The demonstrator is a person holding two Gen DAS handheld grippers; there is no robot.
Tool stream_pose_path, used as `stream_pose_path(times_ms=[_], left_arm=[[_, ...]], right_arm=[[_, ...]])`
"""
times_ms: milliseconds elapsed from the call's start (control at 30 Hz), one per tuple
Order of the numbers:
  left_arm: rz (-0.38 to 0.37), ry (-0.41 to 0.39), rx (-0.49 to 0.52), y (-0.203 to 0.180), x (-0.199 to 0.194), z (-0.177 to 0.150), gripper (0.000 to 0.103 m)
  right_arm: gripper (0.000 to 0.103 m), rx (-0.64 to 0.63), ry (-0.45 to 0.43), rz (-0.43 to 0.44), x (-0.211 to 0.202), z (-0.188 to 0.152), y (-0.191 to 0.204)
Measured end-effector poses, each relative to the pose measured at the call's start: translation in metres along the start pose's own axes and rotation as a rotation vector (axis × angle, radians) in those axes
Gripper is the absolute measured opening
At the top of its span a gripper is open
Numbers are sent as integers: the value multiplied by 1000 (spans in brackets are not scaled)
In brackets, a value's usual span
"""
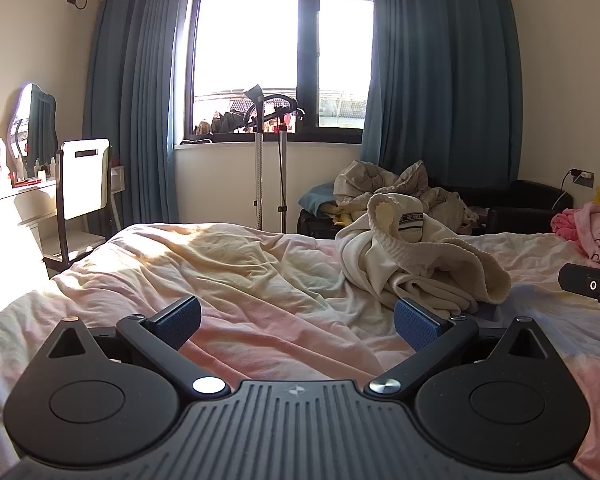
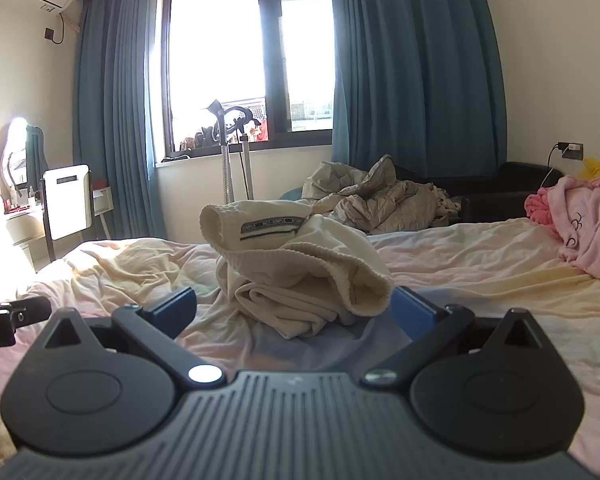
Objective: Fold clothes
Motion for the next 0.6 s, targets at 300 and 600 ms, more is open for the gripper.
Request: stream_pose_path(times_ms=[300, 600], left_arm=[[1, -17, -7, 0, -4, 2, 103], [-2, 7, -9, -1, 8, -3, 103]], right_arm=[[103, -1, 11, 14, 0, 2, 0], [103, 17, 4, 15, 0, 0, -1]])
Point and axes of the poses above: each gripper's, at about its wrist camera, not at the fingertips, and x roughly the way its jaws point, y to its left, z to its top, the point moved 1 cm from there along x, roughly the way its jaws point, and after that the axes turned 1 degree about z, right-handed, at the moved point
